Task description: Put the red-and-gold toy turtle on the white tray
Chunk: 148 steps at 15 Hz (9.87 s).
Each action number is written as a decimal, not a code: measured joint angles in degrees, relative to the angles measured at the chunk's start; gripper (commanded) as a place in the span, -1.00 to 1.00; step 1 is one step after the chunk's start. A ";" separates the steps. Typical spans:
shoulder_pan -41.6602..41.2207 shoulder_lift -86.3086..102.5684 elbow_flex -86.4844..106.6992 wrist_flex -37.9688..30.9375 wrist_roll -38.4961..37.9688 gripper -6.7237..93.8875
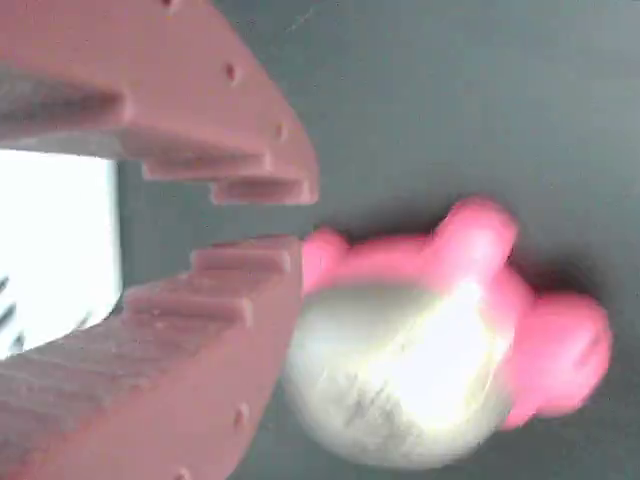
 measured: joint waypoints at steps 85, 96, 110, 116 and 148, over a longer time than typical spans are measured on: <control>39.81 -62.75 -68.91 19.16 16.70 -0.86; 39.11 -62.84 -66.88 21.18 15.73 0.44; 39.20 -62.23 -65.21 21.18 15.38 -0.86; 31.90 -43.51 -56.16 7.47 16.52 -0.86; 0.97 63.19 47.99 1.32 18.72 -0.86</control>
